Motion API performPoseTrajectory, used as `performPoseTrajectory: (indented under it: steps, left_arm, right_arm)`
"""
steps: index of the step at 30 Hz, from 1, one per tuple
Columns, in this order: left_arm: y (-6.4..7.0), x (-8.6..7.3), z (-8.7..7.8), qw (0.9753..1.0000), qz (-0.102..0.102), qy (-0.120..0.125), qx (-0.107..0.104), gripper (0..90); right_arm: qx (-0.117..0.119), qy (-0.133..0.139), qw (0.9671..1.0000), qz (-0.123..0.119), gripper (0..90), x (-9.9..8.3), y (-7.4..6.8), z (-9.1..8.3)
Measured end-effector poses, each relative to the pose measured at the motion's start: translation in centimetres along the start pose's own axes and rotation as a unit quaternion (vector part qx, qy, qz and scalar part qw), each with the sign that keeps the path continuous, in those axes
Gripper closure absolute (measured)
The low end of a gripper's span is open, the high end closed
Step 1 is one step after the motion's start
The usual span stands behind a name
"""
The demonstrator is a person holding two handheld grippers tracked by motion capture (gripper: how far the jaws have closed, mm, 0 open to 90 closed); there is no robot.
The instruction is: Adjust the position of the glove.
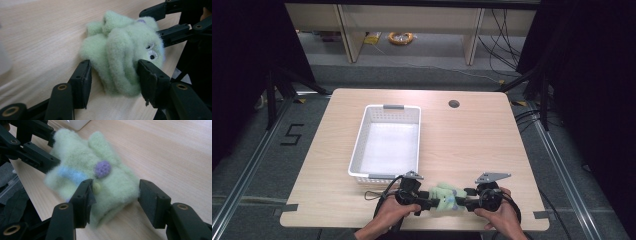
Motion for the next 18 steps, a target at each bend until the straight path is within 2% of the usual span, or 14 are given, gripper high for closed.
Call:
performPoseTrajectory:
  steps: [1, 4, 5, 6, 8, 9, 10, 12, 13, 14, 15, 16, 17, 18]
  left_arm:
    - [-0.01, -0.05, 0.28, 0.9998, -0.017, 0.002, -0.013, 47.1]
    - [-0.18, -0.13, 0.55, 0.9995, -0.021, 0.009, -0.024, 49.4]
    - [-0.13, -0.15, 0.61, 0.9992, -0.027, 0.010, -0.027, 50.4]
    - [-0.18, -0.21, 0.60, 0.9993, -0.017, 0.010, -0.033, 51.6]
    - [0.01, -0.18, 0.58, 0.9996, -0.015, 0.008, -0.025, 54.4]
    - [0.17, -0.22, 0.56, 0.9997, -0.003, 0.002, -0.023, 55.6]
    - [0.21, -0.33, 0.79, 0.9995, -0.002, 0.018, -0.027, 57.0]
    - [0.15, -0.34, 0.75, 0.9994, 0.003, 0.014, -0.032, 59.7]
    - [0.27, -0.28, 0.60, 0.9998, 0.007, 0.005, -0.020, 59.7]
    - [0.30, -0.38, 0.70, 0.9994, 0.011, 0.020, -0.026, 62.5]
    - [0.30, -0.38, 0.70, 0.9994, 0.011, 0.020, -0.026, 63.5]
    - [0.48, -0.38, 0.60, 0.9996, 0.013, 0.018, -0.016, 64.5]
    - [0.50, -0.38, 0.57, 0.9996, 0.013, 0.020, -0.017, 65.5]
    - [0.50, -0.38, 0.57, 0.9996, 0.013, 0.020, -0.017, 66.4]
  right_arm:
    - [0.002, -0.017, 0.9998, 0.000, 46.7, 0.03, 0.08, -0.03]
    - [0.003, -0.020, 0.9998, 0.005, 47.1, 0.00, 0.07, 0.10]
    - [0.005, -0.027, 0.9992, 0.031, 47.3, -0.12, -0.16, 0.24]
    - [0.008, -0.023, 0.9996, 0.017, 47.6, -0.04, 0.13, 0.36]
    - [0.004, -0.027, 0.9995, 0.017, 48.3, -0.03, 0.18, 0.35]
    - [0.014, -0.027, 0.9993, 0.025, 49.5, -0.09, 0.24, 0.53]
    - [0.018, -0.027, 0.9990, 0.030, 50.3, -0.12, 0.30, 0.60]
    - [0.021, -0.029, 0.9987, 0.036, 51.8, -0.17, 0.33, 0.66]
    - [0.029, -0.030, 0.9985, 0.037, 53.4, -0.21, 0.43, 0.73]
    - [0.039, -0.030, 0.9980, 0.041, 57.8, -0.21, 0.55, 0.74]
    - [0.039, -0.030, 0.9980, 0.041, 57.8, -0.21, 0.55, 0.74]
    - [0.045, -0.028, 0.9978, 0.039, 62.2, -0.19, 0.70, 0.77]
    - [0.049, -0.036, 0.9967, 0.054, 63.9, -0.25, 0.49, 0.67]
    - [0.049, -0.036, 0.9967, 0.054, 63.9, -0.25, 0.49, 0.67]
Point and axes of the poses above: each handheld gripper's, and its own axes: z roughly forward along the jaws, x roughly out of its top, y roughly to its right, the point moved 1 cm from there along z, roughly forward along the jaws, and after that the axes turned 13 degrees about z, right-handed, at the moved point
